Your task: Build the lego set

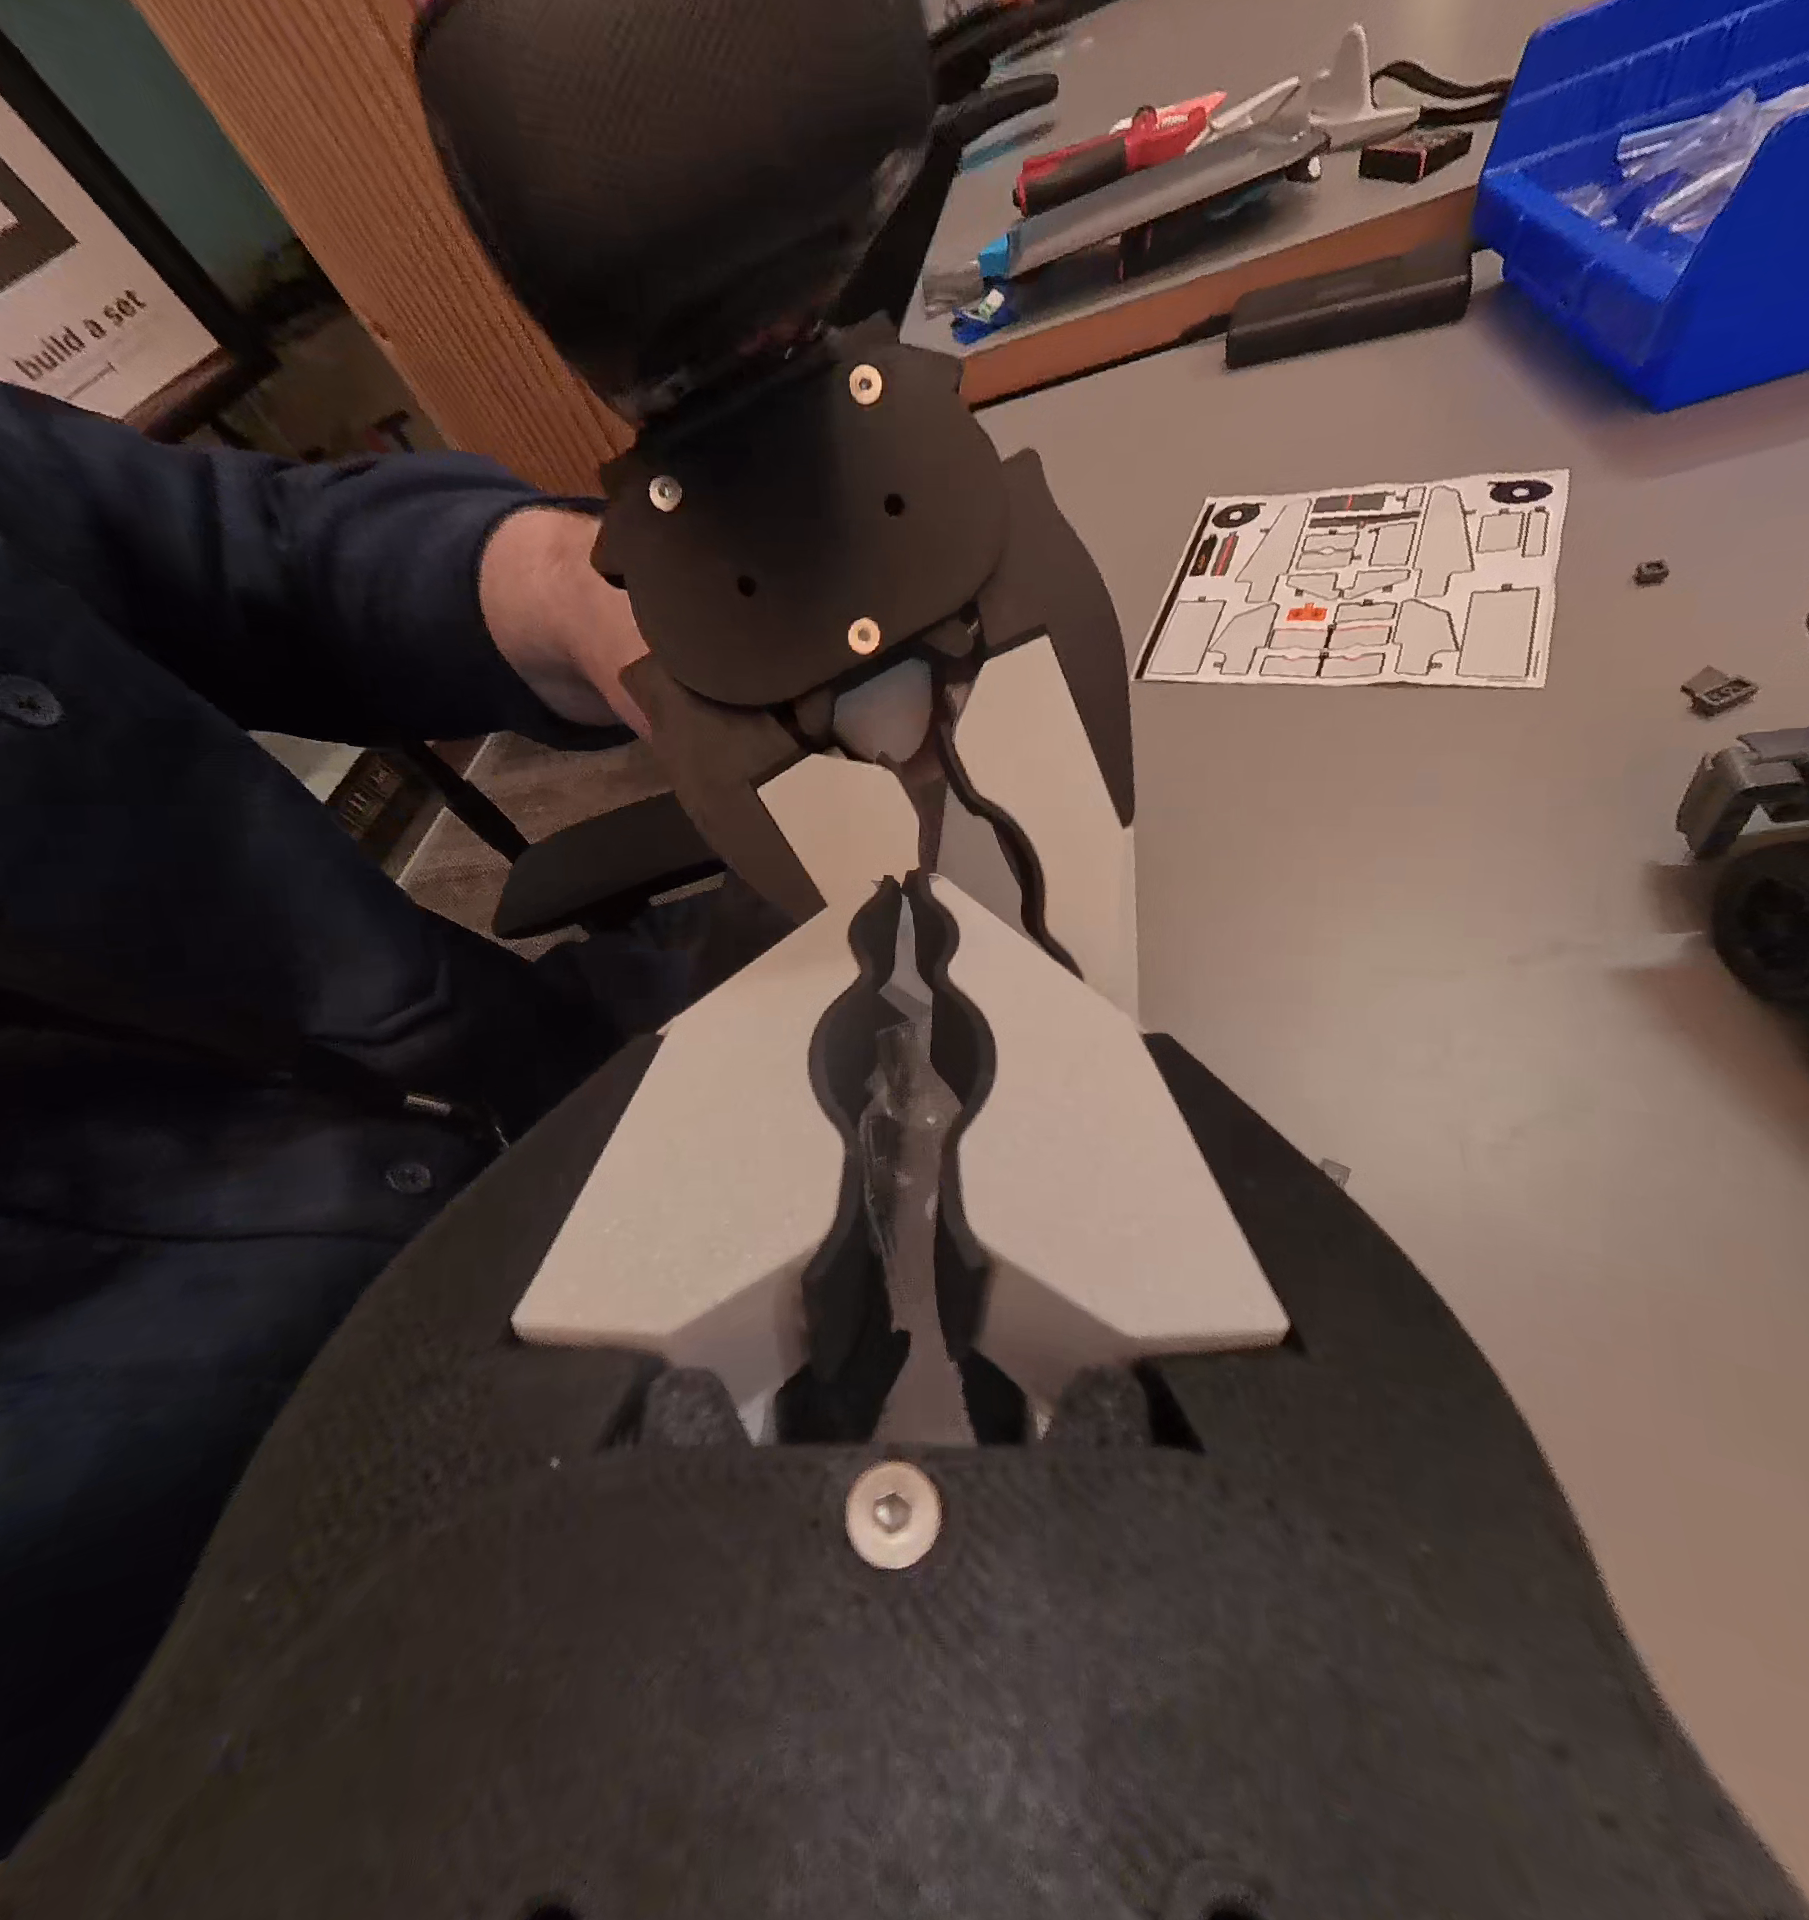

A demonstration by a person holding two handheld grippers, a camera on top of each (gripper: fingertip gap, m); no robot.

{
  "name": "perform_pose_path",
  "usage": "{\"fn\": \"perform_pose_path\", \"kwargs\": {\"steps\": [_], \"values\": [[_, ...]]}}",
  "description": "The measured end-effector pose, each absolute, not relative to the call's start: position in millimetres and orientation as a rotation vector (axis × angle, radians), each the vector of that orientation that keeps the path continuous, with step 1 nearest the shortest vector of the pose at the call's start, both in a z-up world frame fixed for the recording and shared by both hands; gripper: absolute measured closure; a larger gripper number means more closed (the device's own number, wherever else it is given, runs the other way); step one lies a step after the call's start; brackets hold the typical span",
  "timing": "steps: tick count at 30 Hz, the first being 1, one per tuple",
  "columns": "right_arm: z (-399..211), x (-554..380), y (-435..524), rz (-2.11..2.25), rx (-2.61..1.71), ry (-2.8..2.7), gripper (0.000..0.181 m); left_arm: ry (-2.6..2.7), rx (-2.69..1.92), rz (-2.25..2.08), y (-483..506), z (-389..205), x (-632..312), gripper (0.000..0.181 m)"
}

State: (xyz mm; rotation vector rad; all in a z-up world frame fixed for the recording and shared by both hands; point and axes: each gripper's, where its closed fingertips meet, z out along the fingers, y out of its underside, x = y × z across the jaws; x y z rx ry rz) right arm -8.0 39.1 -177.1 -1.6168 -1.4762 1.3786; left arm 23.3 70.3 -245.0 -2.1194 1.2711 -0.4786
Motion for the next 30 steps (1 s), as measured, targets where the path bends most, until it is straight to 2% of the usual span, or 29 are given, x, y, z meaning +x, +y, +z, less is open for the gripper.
{"fn": "perform_pose_path", "kwargs": {"steps": [15,18,27,30], "values": [[-178.7,2.4,85.5,1.287,-1.682,-1.336,0.179,1.251,-2.009,-0.547,99.2,-234.4,-12.9,0.178],[-183.9,6.3,96.6,1.218,-1.687,-1.336,0.173,1.218,-2.007,-0.637,107.9,-233.6,-12.2,0.178],[-187.8,15.2,110.2,0.970,-1.580,-1.447,0.130,1.121,-2.089,-0.963,123.9,-237.2,-10.1,0.178],[-189.0,16.5,111.0,0.937,-1.563,-1.475,0.132,1.040,-2.122,-1.140,121.4,-237.7,-6.4,0.179]]}}
